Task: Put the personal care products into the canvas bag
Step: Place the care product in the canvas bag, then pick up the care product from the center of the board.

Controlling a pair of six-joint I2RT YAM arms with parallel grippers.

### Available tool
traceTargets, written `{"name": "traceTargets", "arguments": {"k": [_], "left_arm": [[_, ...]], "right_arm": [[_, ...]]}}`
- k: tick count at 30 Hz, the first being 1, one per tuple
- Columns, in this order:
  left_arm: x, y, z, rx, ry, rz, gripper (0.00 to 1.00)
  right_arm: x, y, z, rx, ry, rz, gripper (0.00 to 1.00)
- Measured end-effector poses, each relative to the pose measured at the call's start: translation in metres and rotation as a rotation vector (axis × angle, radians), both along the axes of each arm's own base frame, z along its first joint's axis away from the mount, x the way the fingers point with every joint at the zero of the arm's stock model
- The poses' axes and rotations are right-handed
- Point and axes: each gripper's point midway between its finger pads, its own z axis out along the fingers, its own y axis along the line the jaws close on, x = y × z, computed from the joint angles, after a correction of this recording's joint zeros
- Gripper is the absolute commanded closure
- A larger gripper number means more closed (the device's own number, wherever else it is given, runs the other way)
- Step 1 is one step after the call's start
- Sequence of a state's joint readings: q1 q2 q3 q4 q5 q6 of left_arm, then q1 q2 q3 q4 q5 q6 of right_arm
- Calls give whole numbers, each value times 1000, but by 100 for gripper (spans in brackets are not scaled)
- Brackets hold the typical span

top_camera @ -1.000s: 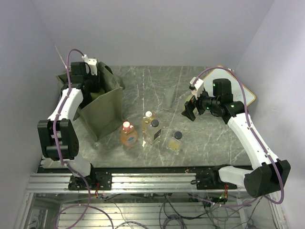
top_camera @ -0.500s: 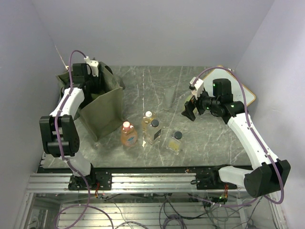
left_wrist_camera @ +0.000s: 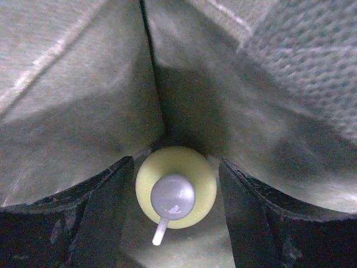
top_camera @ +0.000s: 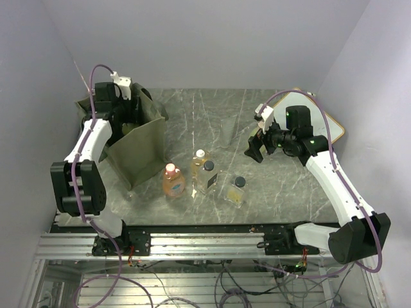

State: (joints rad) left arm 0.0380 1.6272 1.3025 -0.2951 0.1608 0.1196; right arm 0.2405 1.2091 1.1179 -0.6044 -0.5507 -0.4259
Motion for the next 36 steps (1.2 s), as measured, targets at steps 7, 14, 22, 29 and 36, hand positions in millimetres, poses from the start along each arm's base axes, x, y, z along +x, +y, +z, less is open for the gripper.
{"name": "traceTargets", "arguments": {"k": [7,14,22,29,36], "left_arm": [[0,0,29,5,-61,2,5],[-16,0,81,18,-156,-4,8],[-48,-5,164,27,-292,-36,10],[-89,-53,223,-13,-380,-235,8],[-158,-177,185,44,-260,-697,8]], "right_arm": [[0,0,0,0,0,0,0],[-1,1,0,3,1,4,0],[-1,2,-3,7,15,12,0],[-1,3,-3,8,16,13,0],[-1,1,-3,8,16,10,0]]}}
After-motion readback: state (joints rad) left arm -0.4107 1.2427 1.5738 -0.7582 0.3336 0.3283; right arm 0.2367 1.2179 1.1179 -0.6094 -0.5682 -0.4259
